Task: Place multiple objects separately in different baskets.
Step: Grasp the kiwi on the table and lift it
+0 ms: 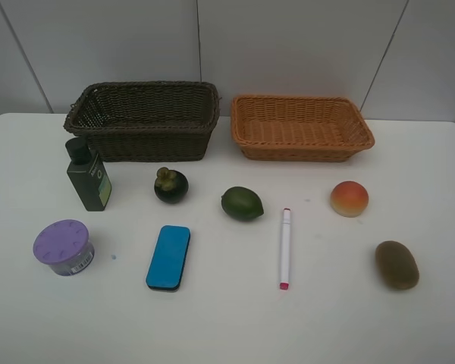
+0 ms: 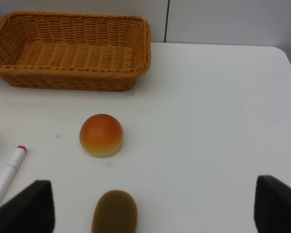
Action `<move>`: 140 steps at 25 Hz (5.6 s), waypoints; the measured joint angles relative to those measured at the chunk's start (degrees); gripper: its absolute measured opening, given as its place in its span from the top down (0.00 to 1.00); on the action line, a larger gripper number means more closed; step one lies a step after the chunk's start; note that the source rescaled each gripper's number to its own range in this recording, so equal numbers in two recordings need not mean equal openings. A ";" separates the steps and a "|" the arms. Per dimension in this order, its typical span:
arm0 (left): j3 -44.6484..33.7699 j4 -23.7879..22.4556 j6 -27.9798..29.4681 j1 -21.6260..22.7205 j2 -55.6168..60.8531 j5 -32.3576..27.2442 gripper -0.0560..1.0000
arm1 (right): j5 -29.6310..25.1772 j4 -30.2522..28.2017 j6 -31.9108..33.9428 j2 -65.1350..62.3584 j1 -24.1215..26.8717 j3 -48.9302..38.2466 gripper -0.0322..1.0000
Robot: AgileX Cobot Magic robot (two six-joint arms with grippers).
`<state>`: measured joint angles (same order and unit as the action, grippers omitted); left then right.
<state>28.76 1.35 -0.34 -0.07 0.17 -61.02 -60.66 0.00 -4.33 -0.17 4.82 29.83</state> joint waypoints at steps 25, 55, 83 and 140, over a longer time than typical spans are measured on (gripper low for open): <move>0.00 0.00 0.00 0.00 0.00 0.00 0.95 | 0.00 0.00 0.00 0.00 0.00 0.00 0.01; 0.00 0.00 0.00 0.00 0.00 0.00 0.95 | 0.00 0.00 0.00 0.00 0.00 0.00 0.01; 0.00 0.00 0.00 0.00 0.00 0.00 0.95 | 0.00 0.00 0.00 0.00 0.00 0.00 0.01; 0.00 0.00 0.00 0.00 0.00 0.00 0.95 | 0.00 0.00 0.00 0.00 0.00 0.00 0.01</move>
<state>28.76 1.35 -0.34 -0.07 0.17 -61.02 -60.66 0.00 -4.33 -0.17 4.82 29.83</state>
